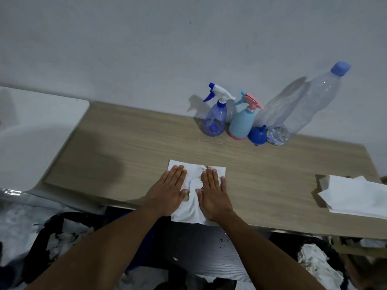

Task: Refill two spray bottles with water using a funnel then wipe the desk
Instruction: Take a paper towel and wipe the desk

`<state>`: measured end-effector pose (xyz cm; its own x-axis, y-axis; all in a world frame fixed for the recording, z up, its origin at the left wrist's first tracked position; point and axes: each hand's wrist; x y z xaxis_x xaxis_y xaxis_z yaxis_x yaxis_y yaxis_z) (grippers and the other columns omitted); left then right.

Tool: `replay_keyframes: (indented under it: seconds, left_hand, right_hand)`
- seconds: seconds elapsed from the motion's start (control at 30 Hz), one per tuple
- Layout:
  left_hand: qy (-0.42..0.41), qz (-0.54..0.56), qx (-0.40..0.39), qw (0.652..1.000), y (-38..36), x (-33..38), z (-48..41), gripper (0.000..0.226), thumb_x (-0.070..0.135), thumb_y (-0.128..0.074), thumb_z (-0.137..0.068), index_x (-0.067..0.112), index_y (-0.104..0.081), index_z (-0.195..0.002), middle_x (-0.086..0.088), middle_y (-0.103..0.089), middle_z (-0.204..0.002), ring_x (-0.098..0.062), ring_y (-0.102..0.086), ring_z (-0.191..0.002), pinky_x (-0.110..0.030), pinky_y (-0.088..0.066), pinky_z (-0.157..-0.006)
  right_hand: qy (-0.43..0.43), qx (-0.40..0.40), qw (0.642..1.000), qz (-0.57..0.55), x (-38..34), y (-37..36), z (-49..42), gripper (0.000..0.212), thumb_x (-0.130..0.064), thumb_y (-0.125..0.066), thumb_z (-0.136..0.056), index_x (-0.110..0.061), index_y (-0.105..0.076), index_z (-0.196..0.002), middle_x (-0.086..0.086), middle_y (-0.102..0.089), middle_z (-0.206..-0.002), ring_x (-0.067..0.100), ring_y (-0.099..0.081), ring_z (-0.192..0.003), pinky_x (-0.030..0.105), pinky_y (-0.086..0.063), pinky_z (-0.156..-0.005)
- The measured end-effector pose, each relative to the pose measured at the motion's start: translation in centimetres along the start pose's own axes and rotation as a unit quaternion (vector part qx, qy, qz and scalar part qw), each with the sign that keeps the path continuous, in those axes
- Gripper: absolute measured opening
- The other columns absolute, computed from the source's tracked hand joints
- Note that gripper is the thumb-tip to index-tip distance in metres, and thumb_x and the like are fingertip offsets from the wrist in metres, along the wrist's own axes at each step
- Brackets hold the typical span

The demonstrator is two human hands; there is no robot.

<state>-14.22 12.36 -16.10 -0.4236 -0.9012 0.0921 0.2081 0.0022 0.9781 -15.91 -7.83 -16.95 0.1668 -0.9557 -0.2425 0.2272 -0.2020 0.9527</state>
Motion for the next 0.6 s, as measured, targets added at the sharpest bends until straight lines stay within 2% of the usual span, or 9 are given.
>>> replay_keyframes:
  seconds: [0.07,0.13,0.2,0.27,0.33,0.43,0.5,0.53,0.6]
  left_hand:
    - [0.001,0.025,0.018,1.0,0.3,-0.1,0.1,0.067,0.047,-0.012,-0.104,0.005,-0.036,-0.149,-0.012,-0.035,-0.157,-0.025,-0.032,-0.146,-0.043,-0.023,-0.118]
    - [0.01,0.076,0.045,0.996,1.2,0.1,0.1,0.071,0.05,-0.002,-0.102,0.009,-0.031,-0.152,-0.008,-0.034,-0.158,-0.021,-0.029,-0.148,-0.037,-0.02,-0.12]
    - [0.011,0.127,0.073,0.989,2.1,0.2,0.1,0.068,0.052,-0.01,-0.1,0.013,-0.023,-0.155,-0.004,-0.031,-0.16,-0.016,-0.027,-0.148,-0.031,-0.018,-0.12]
    - [0.0,0.148,0.093,0.985,2.5,0.3,0.5,0.073,0.057,-0.022,-0.096,0.015,-0.017,-0.157,-0.001,-0.024,-0.163,-0.014,-0.022,-0.149,-0.03,-0.015,-0.122]
    - [-0.025,0.139,0.076,0.987,2.2,0.3,0.7,0.088,0.071,-0.031,-0.09,0.018,-0.011,-0.158,0.002,-0.008,-0.166,-0.015,-0.006,-0.153,-0.035,-0.008,-0.124]
    - [-0.051,0.137,-0.023,0.989,1.2,-0.1,1.2,0.117,0.088,-0.042,-0.074,0.021,0.004,-0.158,0.005,0.009,-0.165,-0.013,0.012,-0.152,-0.035,0.002,-0.124]
    - [-0.05,0.14,-0.031,0.988,0.9,-0.2,1.6,0.121,0.086,-0.052,-0.07,0.024,0.005,-0.157,0.005,0.004,-0.166,-0.011,0.008,-0.152,-0.031,-0.001,-0.124]
    - [-0.044,0.153,-0.024,0.987,1.0,-0.1,1.8,0.121,0.083,-0.058,-0.069,0.026,0.003,-0.157,0.006,-0.003,-0.166,-0.011,0.001,-0.152,-0.031,-0.006,-0.124]
    - [-0.035,0.186,-0.018,0.982,1.4,0.5,2.1,0.119,0.075,-0.067,-0.068,0.031,-0.001,-0.157,0.007,-0.015,-0.165,-0.012,-0.014,-0.151,-0.032,-0.018,-0.122]
  right_hand:
    - [0.014,-0.002,0.995,-0.104,0.6,0.8,0.2,0.068,-0.048,-0.011,-0.101,-0.014,-0.003,-0.159,0.001,-0.001,-0.168,0.014,0.004,-0.155,0.043,0.002,-0.126]
    - [0.014,0.027,0.97,-0.243,1.1,2.3,0.5,0.06,-0.045,-0.025,-0.105,-0.022,-0.012,-0.158,-0.004,-0.016,-0.165,0.004,-0.01,-0.152,0.033,-0.008,-0.126]
    - [0.012,0.039,0.949,-0.311,1.6,3.6,1.0,0.058,-0.041,-0.038,-0.105,-0.024,-0.02,-0.157,-0.007,-0.023,-0.163,0.001,-0.022,-0.147,0.025,-0.021,-0.122]
    - [0.02,0.048,0.958,-0.283,2.2,4.3,1.6,0.063,-0.042,-0.048,-0.102,-0.022,-0.023,-0.157,-0.004,-0.025,-0.163,0.007,-0.027,-0.147,0.028,-0.028,-0.119]
    - [0.053,0.048,0.977,-0.203,3.1,4.7,2.2,0.077,-0.053,-0.057,-0.093,-0.022,-0.026,-0.156,0.001,-0.028,-0.162,0.014,-0.027,-0.147,0.031,-0.029,-0.118]
    - [0.103,-0.04,0.988,-0.105,4.2,4.8,2.8,0.106,-0.072,-0.064,-0.078,-0.026,-0.016,-0.159,0.001,-0.018,-0.166,0.017,-0.014,-0.152,0.026,-0.011,-0.12]
    - [0.117,-0.067,0.988,-0.076,4.3,4.5,3.0,0.111,-0.07,-0.068,-0.076,-0.026,-0.009,-0.16,0.0,-0.016,-0.166,0.016,-0.01,-0.152,0.021,-0.004,-0.119]
    - [0.121,-0.063,0.988,-0.074,4.0,4.5,3.0,0.11,-0.066,-0.069,-0.077,-0.026,-0.009,-0.16,0.0,-0.022,-0.164,0.016,-0.014,-0.15,0.021,-0.008,-0.118]
    - [0.129,-0.043,0.988,-0.077,2.9,4.1,2.7,0.104,-0.057,-0.07,-0.081,-0.027,-0.01,-0.16,0.003,-0.043,-0.149,0.021,-0.032,-0.138,0.026,-0.028,-0.111]
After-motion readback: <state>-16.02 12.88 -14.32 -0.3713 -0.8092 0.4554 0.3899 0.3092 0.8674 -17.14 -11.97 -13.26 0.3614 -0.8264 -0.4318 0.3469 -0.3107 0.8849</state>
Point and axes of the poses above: each hand's wrist, its own z-axis away from the middle knuckle, its own y-axis out of the back of the hand, x = y × z
